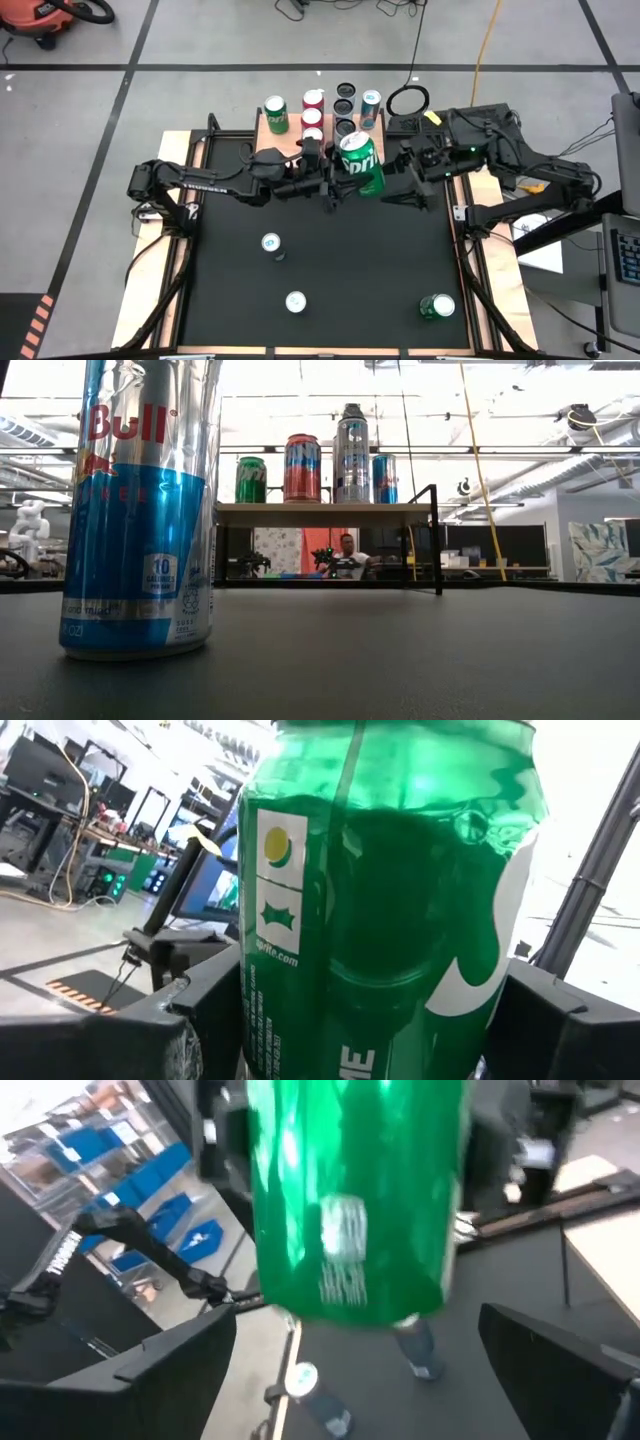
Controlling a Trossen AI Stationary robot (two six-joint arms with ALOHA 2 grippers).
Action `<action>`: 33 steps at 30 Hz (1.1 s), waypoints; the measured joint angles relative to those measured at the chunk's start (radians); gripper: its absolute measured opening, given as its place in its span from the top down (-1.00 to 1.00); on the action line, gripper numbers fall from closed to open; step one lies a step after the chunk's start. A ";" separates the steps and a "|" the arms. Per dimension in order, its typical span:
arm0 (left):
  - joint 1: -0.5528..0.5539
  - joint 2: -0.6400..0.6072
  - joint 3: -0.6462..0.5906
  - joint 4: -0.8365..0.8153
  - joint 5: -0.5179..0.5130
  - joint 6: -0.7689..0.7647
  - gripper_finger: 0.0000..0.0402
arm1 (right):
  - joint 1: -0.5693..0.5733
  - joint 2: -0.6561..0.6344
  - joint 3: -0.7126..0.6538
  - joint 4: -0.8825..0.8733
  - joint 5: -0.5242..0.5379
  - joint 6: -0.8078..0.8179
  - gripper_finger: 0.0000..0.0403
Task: Place canned beverage on shelf
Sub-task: Put the left green soda can on the shelf aligned with the other green soda can
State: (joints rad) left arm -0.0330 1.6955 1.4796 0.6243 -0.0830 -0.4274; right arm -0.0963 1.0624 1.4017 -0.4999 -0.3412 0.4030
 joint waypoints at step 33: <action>-0.007 0.000 0.000 -0.013 -0.003 0.024 -0.46 | 0.000 0.088 0.000 0.185 -0.032 0.060 -0.47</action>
State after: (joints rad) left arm -0.0399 1.6955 1.4799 0.6113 -0.0864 -0.4037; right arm -0.0959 1.1507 1.4017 -0.3146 -0.3729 0.4629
